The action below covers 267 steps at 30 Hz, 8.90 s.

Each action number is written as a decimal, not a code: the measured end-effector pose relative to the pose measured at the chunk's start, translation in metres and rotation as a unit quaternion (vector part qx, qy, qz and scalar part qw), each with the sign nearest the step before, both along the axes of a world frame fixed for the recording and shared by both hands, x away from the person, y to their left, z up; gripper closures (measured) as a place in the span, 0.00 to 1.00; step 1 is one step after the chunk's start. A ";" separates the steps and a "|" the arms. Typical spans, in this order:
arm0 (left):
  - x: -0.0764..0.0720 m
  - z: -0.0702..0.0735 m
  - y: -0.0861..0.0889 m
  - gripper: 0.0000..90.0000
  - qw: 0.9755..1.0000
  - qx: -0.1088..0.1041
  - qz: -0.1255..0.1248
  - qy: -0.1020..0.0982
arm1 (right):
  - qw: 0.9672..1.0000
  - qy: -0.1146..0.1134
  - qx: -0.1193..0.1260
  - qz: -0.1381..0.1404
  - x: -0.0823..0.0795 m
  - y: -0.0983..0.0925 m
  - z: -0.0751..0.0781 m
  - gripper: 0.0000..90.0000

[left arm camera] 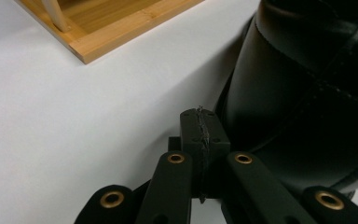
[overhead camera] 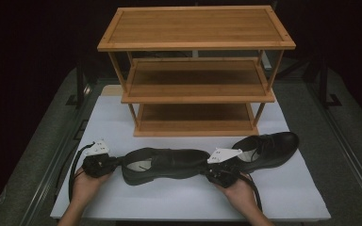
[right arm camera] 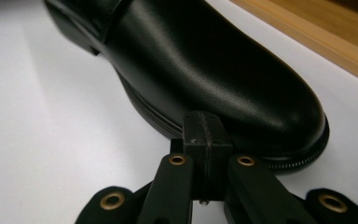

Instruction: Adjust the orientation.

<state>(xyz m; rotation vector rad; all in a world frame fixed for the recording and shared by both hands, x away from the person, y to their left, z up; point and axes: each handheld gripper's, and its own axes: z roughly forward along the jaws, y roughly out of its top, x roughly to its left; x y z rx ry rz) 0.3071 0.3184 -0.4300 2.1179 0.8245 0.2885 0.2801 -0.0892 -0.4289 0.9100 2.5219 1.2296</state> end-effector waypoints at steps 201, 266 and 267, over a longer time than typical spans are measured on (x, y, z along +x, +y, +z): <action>-0.027 -0.022 -0.003 0.00 0.997 0.074 0.025 0.007 | 0.953 -0.021 0.022 -0.300 0.037 -0.276 0.027 1.00; -0.027 -0.022 -0.003 0.00 0.997 0.075 0.024 0.010 | 0.972 0.009 0.031 -0.232 0.082 -0.197 -0.009 1.00; -0.027 -0.022 -0.003 0.00 0.997 0.075 0.024 0.010 | 0.972 0.007 0.032 -0.234 0.077 -0.199 -0.007 1.00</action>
